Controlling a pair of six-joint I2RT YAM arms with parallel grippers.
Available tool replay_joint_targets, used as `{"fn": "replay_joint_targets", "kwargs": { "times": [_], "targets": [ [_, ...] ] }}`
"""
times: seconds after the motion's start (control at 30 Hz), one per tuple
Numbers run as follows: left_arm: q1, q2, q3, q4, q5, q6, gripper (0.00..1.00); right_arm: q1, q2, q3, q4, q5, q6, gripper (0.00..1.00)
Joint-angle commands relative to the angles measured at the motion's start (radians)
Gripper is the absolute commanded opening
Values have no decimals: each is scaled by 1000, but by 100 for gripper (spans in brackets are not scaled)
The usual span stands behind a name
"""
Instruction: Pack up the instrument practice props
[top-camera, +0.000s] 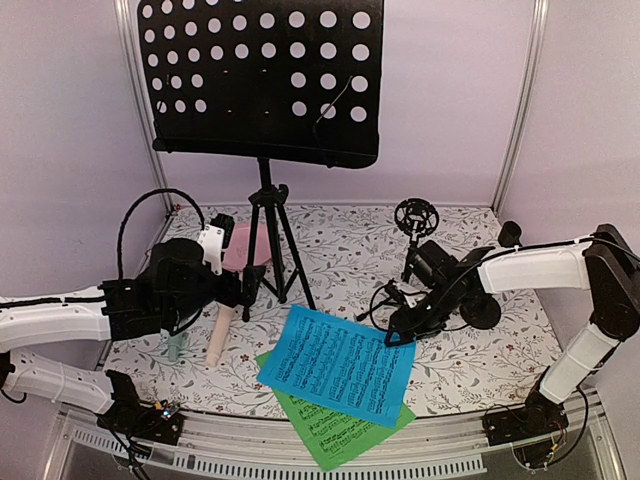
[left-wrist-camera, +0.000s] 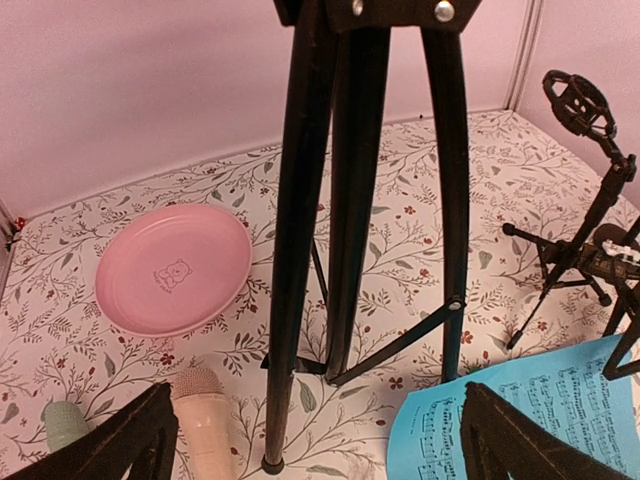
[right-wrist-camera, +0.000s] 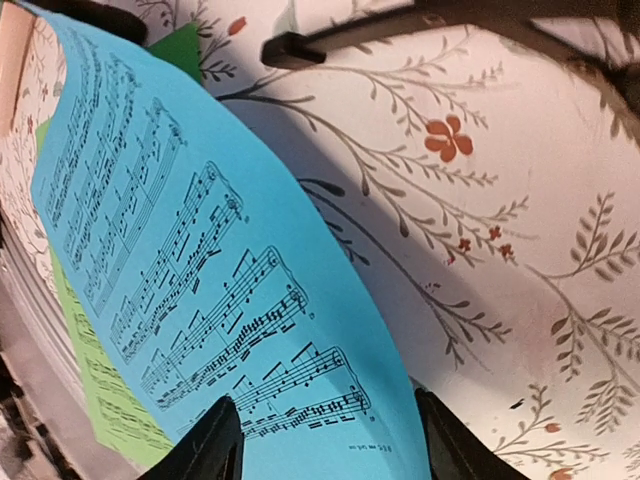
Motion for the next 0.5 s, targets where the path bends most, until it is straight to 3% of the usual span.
{"fn": "replay_joint_targets", "kwargs": {
  "times": [0.0, 0.1, 0.23, 0.47],
  "targets": [
    [15, -23, -18, 4, 7, 7, 99, 56, -75, 85, -66, 174, 21, 65],
    [14, -40, -18, -5, 15, 6, 99, 109, -123, 140, -127, 303, 42, 75],
    [13, -92, -36, 7, 45, -5, 99, 157, -206, 181, -150, 361, 57, 86],
    [12, -161, -74, 73, 112, 21, 99, 194, -277, 228, -16, 260, 1, 89]
  ]
}}
